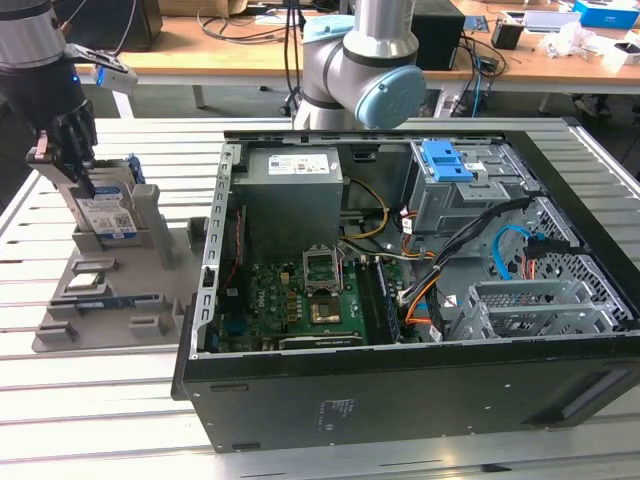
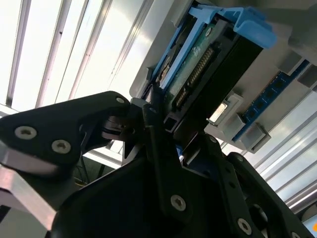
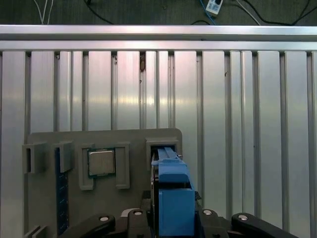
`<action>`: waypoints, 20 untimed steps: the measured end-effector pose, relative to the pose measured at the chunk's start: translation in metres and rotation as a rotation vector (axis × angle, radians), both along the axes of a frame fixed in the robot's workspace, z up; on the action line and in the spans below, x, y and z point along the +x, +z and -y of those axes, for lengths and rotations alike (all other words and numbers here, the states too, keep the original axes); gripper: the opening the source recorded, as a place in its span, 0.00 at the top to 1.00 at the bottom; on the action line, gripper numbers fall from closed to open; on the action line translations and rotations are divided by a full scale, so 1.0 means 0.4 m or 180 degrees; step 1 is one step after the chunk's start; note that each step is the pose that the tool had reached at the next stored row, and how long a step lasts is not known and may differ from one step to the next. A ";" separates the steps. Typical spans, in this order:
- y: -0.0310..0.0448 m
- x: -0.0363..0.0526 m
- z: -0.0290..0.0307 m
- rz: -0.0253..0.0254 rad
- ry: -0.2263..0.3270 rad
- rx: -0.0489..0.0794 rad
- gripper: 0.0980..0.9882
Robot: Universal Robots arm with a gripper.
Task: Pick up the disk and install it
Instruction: 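Pick up the disk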
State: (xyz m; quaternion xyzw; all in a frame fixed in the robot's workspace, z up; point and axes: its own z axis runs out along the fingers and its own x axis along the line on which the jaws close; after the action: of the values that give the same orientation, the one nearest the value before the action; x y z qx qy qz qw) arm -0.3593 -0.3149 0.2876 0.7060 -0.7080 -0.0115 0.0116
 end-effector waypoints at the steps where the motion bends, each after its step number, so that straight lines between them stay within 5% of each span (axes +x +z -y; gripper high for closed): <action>1: 0.000 0.000 0.000 0.0000 0.0000 0.0000 0.70; 7: 0.000 0.000 0.000 0.0000 0.0001 0.0000 0.70; 8: 0.050 0.000 -0.005 0.0000 0.0001 -0.0001 0.70; 20: 0.105 0.000 -0.009 0.0000 0.0001 -0.0001 0.70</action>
State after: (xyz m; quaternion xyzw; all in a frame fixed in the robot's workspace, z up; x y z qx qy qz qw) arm -0.3592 -0.3113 0.3295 0.7061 -0.7079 -0.0114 0.0117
